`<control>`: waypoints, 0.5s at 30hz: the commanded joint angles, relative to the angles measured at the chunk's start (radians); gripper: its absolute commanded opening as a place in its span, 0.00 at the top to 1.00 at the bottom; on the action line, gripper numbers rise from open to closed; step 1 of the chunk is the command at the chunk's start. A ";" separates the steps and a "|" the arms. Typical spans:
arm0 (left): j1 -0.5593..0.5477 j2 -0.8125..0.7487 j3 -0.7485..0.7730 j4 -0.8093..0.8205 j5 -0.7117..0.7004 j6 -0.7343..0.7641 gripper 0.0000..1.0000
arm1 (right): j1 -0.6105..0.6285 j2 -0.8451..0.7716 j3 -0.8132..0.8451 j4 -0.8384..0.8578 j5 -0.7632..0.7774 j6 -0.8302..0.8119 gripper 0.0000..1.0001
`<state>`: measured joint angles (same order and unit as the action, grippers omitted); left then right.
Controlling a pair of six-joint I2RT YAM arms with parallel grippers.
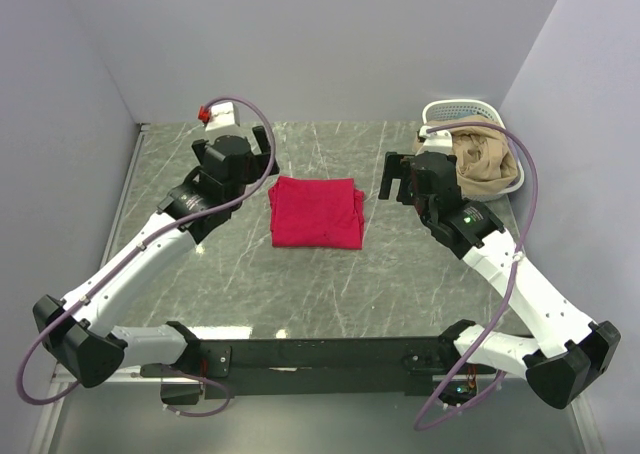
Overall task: Fold and stack the t-shirts
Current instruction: Neatly place the folded tshirt to the corner
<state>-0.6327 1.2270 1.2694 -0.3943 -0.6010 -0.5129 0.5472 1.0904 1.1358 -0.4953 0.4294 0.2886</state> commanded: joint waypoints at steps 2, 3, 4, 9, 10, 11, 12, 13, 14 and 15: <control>-0.005 0.029 0.053 0.020 -0.020 0.031 0.01 | 0.005 -0.001 0.007 0.011 0.028 0.003 0.00; -0.005 0.038 0.061 0.017 -0.019 0.030 0.01 | 0.003 0.002 0.010 0.009 0.026 0.001 0.00; -0.005 0.040 0.062 0.015 -0.022 0.030 0.00 | 0.003 0.003 0.012 0.009 0.028 0.001 0.00; -0.005 0.043 0.054 0.018 -0.019 0.027 0.01 | 0.003 0.008 0.005 0.015 0.025 0.000 0.00; -0.005 0.043 0.054 0.018 -0.020 0.027 0.00 | 0.002 0.009 0.005 0.015 0.022 0.000 0.00; -0.005 0.043 0.053 0.018 -0.022 0.028 0.00 | 0.002 0.008 0.004 0.017 0.022 0.000 0.00; -0.004 0.043 0.051 0.018 -0.022 0.027 0.01 | 0.000 0.009 0.002 0.020 0.022 -0.003 0.00; -0.005 0.043 0.050 0.018 -0.022 0.024 0.00 | 0.000 0.011 0.002 0.017 0.019 0.000 0.00; -0.005 0.045 0.048 0.020 -0.022 0.022 0.00 | -0.001 0.012 0.002 0.014 0.019 0.003 0.00; -0.004 0.046 0.045 0.020 -0.023 0.019 0.00 | -0.003 0.012 0.001 0.015 0.016 0.001 0.00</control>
<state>-0.6331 1.2793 1.2854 -0.3943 -0.6037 -0.5049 0.5472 1.1019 1.1358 -0.4957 0.4290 0.2897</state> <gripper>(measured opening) 0.995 0.996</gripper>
